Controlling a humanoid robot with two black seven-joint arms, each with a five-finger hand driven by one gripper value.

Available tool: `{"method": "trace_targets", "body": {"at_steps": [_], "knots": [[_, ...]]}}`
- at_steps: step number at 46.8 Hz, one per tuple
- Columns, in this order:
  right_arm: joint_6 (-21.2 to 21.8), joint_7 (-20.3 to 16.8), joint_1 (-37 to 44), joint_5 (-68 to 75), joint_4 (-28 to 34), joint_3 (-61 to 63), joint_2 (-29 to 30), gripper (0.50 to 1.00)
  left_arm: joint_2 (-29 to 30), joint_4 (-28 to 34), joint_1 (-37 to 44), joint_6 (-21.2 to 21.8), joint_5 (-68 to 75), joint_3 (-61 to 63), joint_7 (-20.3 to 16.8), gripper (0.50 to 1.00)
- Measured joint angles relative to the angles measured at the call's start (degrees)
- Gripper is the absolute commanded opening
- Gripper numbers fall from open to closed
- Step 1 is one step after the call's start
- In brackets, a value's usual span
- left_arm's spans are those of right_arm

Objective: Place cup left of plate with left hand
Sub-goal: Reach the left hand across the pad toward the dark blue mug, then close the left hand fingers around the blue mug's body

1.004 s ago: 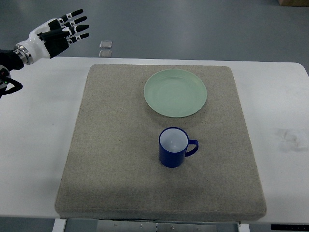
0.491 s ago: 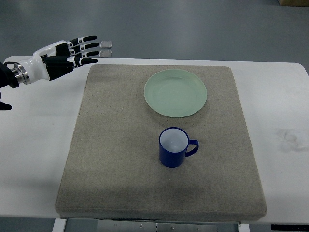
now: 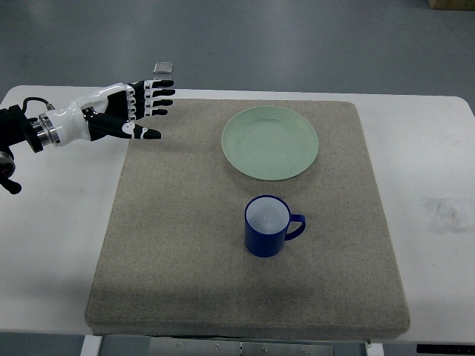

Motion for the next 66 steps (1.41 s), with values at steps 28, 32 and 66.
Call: {"method": "trace_targets", "body": {"at_steps": [28, 32, 66], "knots": [[0.0, 0.0, 0.0, 0.0, 0.0, 0.0, 0.0, 0.932, -7.8, -4.8, 7.7, 0.0, 11.9, 0.1, -3.4, 1.000], [0.0, 0.0, 0.0, 0.0, 0.0, 0.0, 0.0, 0.932, -9.2, -4.8, 8.0, 0.0, 12.7, 0.1, -3.4, 1.000], [0.0, 0.0, 0.0, 0.0, 0.0, 0.0, 0.0, 0.932, -18.6, -3.7, 9.5, 0.0, 17.8, 1.4, -3.2, 1.000]]}}
